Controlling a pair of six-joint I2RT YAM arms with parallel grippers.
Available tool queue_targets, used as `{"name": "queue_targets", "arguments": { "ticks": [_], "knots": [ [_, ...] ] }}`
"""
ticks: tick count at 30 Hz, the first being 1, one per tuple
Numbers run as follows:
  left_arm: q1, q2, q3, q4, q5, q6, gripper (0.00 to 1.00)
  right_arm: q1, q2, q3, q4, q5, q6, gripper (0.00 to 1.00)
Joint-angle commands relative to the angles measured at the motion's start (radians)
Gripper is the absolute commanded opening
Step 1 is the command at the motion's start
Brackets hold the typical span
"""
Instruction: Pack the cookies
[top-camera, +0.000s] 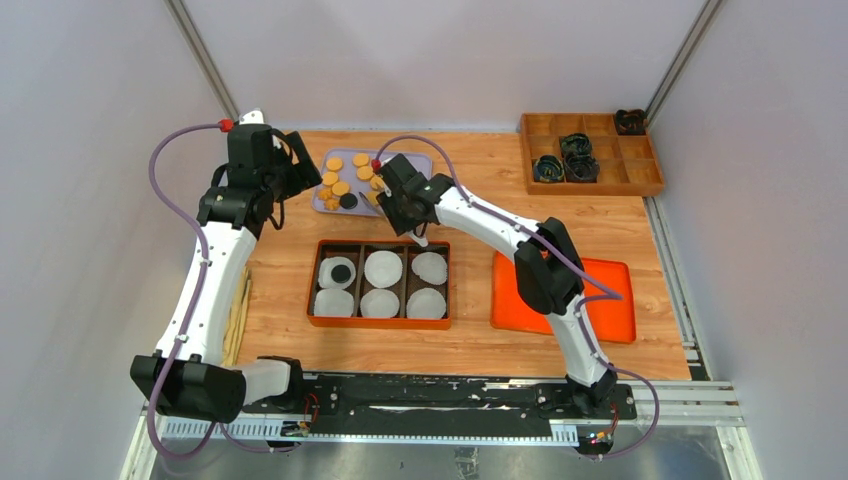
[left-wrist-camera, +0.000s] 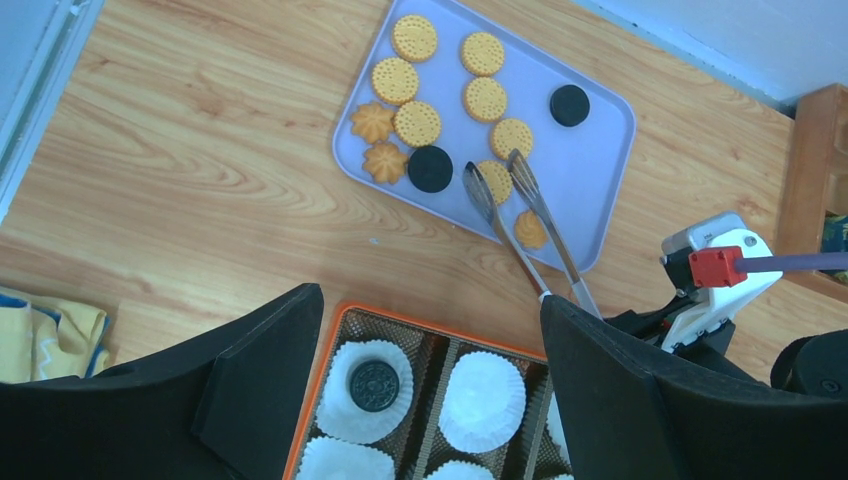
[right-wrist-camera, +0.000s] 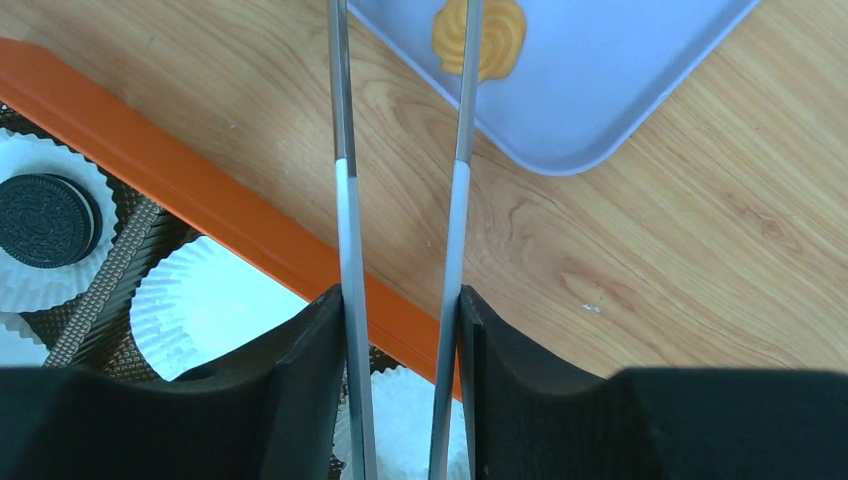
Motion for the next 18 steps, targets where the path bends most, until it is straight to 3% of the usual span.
{"name": "queue_targets", "arguments": {
  "ticks": [1,9,18],
  "knots": [
    [0.001,-0.003,-0.012,0.012,0.006,0.006,0.86,-0.009,-0.007,-0.004,-0.023,0.02,0.002,0.36],
    [0.001,-0.006,-0.008,0.014,0.01,0.003,0.86,-0.009,-0.088,-0.03,-0.018,-0.013,0.013,0.01],
    [0.001,-0.017,-0.003,0.015,0.013,-0.003,0.86,-0.005,-0.369,-0.199,0.017,0.026,-0.003,0.0]
  ]
}}
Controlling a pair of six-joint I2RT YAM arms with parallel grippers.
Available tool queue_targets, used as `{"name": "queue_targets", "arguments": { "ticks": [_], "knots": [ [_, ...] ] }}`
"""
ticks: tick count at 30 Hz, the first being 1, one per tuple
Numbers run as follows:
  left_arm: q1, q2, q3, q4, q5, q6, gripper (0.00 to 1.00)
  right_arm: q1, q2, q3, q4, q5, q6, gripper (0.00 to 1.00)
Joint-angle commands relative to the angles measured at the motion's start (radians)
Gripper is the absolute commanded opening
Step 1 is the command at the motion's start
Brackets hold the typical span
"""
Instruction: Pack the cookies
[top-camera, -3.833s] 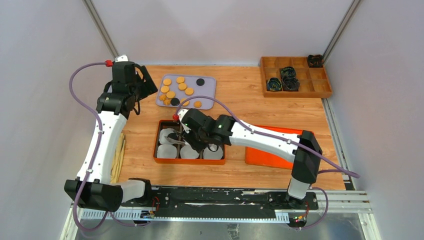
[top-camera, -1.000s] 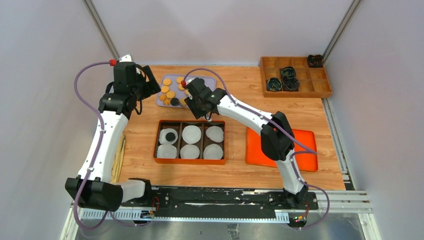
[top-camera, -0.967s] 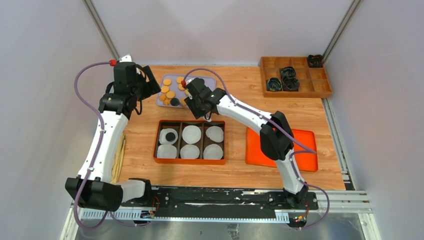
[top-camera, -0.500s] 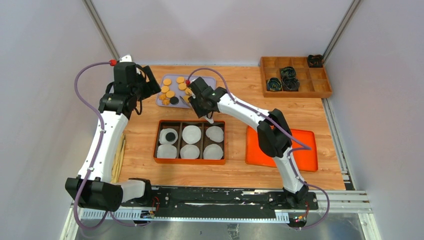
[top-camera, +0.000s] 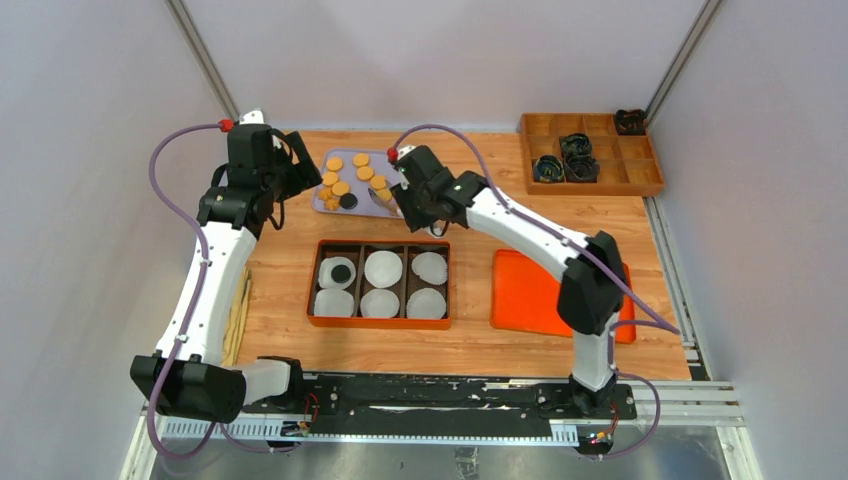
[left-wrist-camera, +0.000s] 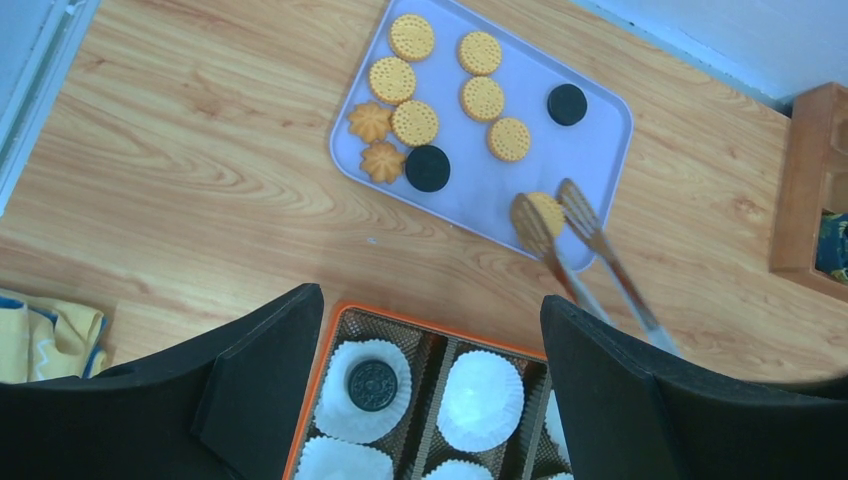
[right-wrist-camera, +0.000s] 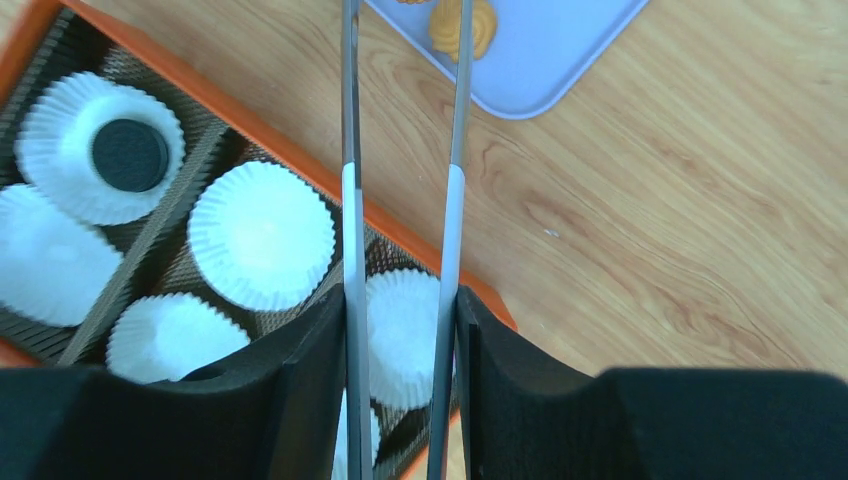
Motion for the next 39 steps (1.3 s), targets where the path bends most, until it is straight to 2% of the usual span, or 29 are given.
{"name": "queue_targets", "arguments": {
  "ticks": [1,7,12,18,26,29,33,37,39],
  "knots": [
    [0.001,-0.015,-0.001,0.015,0.013,-0.004,0.86,-0.002,-0.184,-0.071,0.02,0.027,-0.004,0.0],
    [0.001,-0.012,0.001,0.015,0.028,-0.01,0.86,0.057,-0.338,-0.198,0.006,0.044,-0.017,0.0],
    [0.001,-0.02,-0.001,0.014,0.039,-0.014,0.86,0.165,-0.426,-0.321,-0.019,0.068,-0.009,0.0],
    [0.001,-0.023,-0.005,0.016,0.054,-0.021,0.86,0.259,-0.44,-0.4,-0.037,0.085,0.049,0.01],
    [0.001,-0.038,-0.012,0.015,0.049,-0.017,0.86,0.28,-0.425,-0.431,-0.057,0.098,0.081,0.02],
    [0.001,-0.034,-0.012,0.014,0.051,-0.016,0.86,0.28,-0.414,-0.426,-0.07,0.101,0.085,0.13],
    [0.001,-0.031,-0.011,0.015,0.055,-0.015,0.86,0.281,-0.409,-0.412,-0.08,0.085,0.094,0.35],
    [0.001,-0.033,-0.011,0.015,0.048,-0.014,0.86,0.283,-0.413,-0.407,-0.084,0.079,0.1,0.49],
    [0.001,-0.032,-0.01,0.014,0.048,-0.014,0.87,0.283,-0.415,-0.404,-0.084,0.079,0.102,0.5]
  ]
}}
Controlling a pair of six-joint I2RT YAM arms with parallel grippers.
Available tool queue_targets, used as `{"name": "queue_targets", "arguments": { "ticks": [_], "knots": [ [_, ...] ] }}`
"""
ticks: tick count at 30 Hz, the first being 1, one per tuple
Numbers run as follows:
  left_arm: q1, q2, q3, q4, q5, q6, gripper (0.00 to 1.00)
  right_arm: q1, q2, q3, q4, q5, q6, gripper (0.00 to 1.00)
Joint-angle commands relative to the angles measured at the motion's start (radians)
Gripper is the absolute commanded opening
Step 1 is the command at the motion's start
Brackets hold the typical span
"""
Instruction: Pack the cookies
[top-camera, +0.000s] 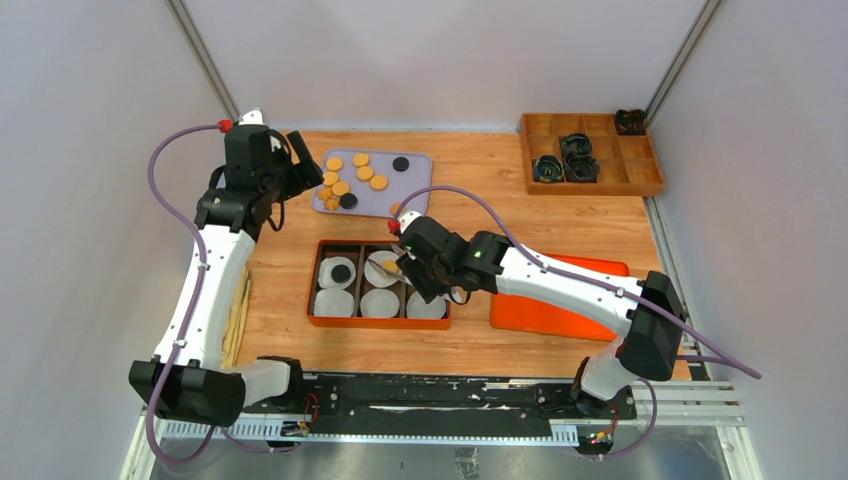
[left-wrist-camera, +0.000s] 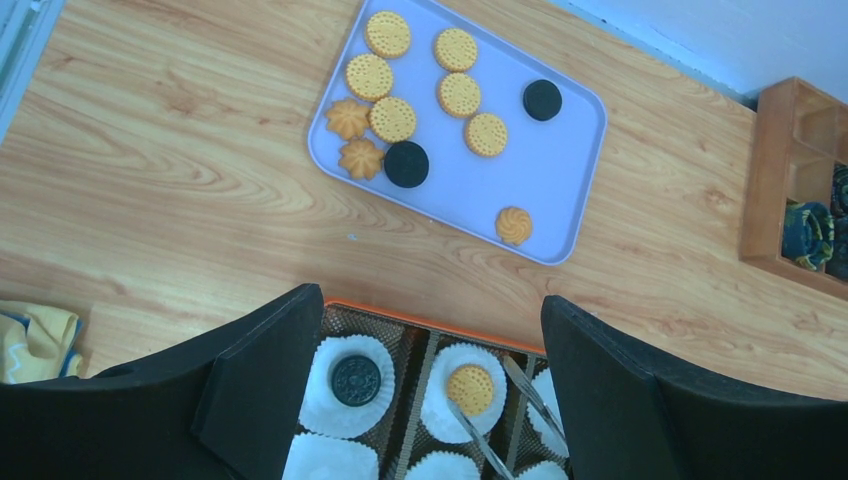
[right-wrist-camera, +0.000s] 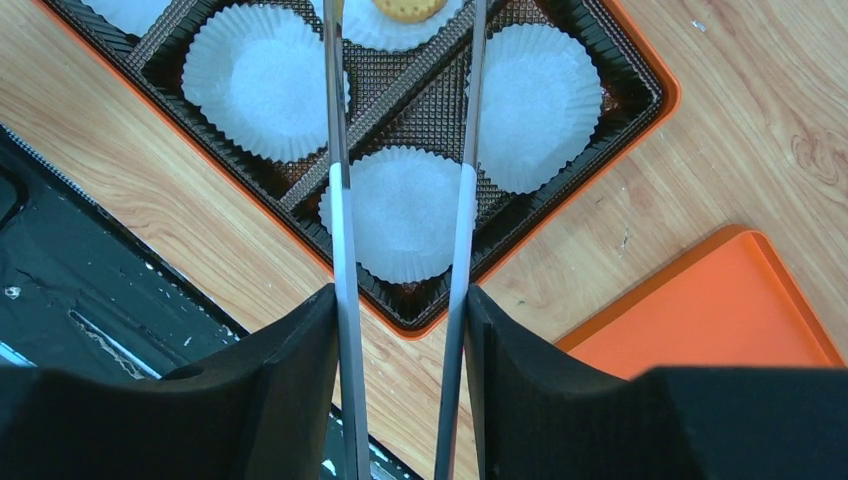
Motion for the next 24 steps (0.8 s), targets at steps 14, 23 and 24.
{"name": "queue_targets", "arguments": {
  "ticks": [14,23,24],
  "knots": [
    [0.001,-0.016,-0.001,0.018,0.021,0.002,0.87,0.014,-0.021,0.129,0.009,0.143,-0.043,0.45],
    [0.001,-0.004,-0.003,0.028,0.03,0.004,0.87,-0.071,0.154,0.258,0.079,0.183,-0.11,0.49],
    [0.0,-0.003,-0.003,0.028,0.031,0.005,0.87,-0.089,0.181,0.269,0.092,0.173,-0.112,0.49]
  ]
}}
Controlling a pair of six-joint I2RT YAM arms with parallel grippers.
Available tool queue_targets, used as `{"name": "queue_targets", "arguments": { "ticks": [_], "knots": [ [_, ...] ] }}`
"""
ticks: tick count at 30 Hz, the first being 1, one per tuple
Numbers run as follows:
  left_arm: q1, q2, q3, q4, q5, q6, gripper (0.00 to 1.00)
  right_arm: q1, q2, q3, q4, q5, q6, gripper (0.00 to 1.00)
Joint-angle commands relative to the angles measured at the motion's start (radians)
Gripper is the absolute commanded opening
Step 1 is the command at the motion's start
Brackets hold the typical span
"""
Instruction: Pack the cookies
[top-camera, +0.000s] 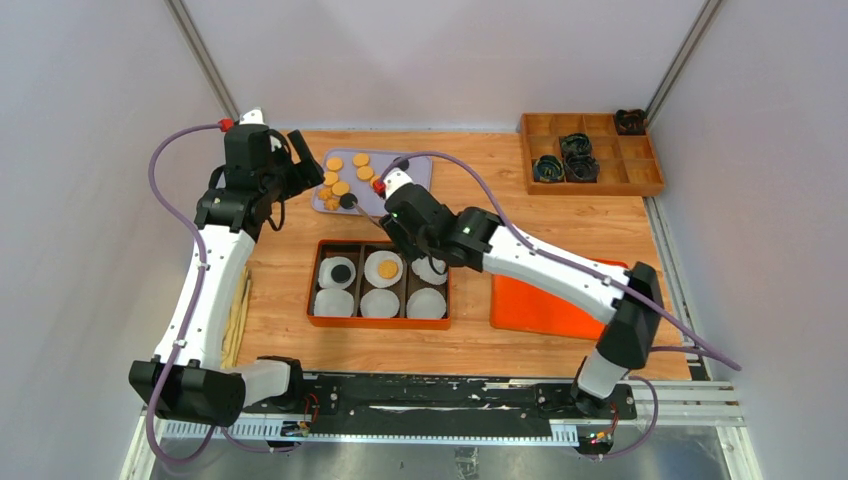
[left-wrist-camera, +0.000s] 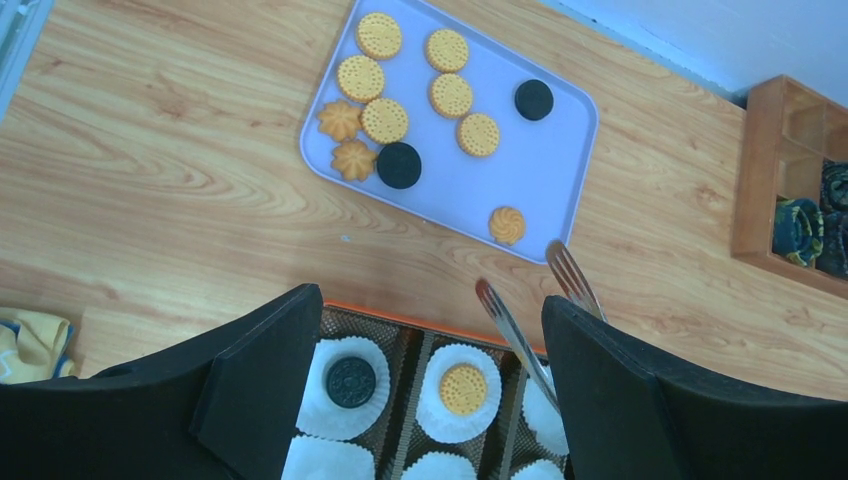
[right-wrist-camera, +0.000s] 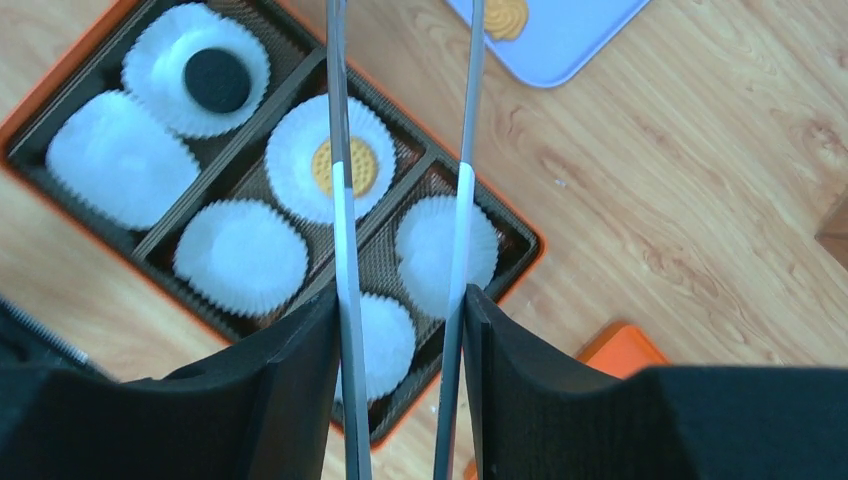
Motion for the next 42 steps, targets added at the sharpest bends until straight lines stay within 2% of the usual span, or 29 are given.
{"name": "queue_targets", "arguments": {
  "ticks": [1,8,15,23,32,35,42],
  "knots": [
    [0.001,-0.001,-0.004,0.025,0.016,0.005,0.87,-0.081,0.132,0.057,0.056,0.014,-0.036,0.49],
    [0.001,0.007,-0.006,0.029,0.004,0.013,0.87,-0.215,0.298,0.147,0.12,-0.077,-0.024,0.48],
    [0.001,0.018,-0.007,0.028,-0.007,0.018,0.87,-0.284,0.39,0.206,0.16,-0.161,-0.025,0.48],
    [0.001,0.02,-0.013,0.029,-0.018,0.022,0.87,-0.331,0.475,0.263,0.177,-0.324,0.001,0.48],
    [0.001,0.022,-0.01,0.029,-0.009,0.021,0.87,-0.345,0.589,0.396,0.131,-0.317,-0.002,0.48],
    [0.0,0.015,-0.011,0.029,-0.014,0.025,0.87,-0.344,0.613,0.424,0.111,-0.317,0.004,0.42],
    [0.001,0.012,-0.014,0.027,-0.015,0.027,0.87,-0.344,0.554,0.363,0.117,-0.249,0.011,0.14]
  ]
}}
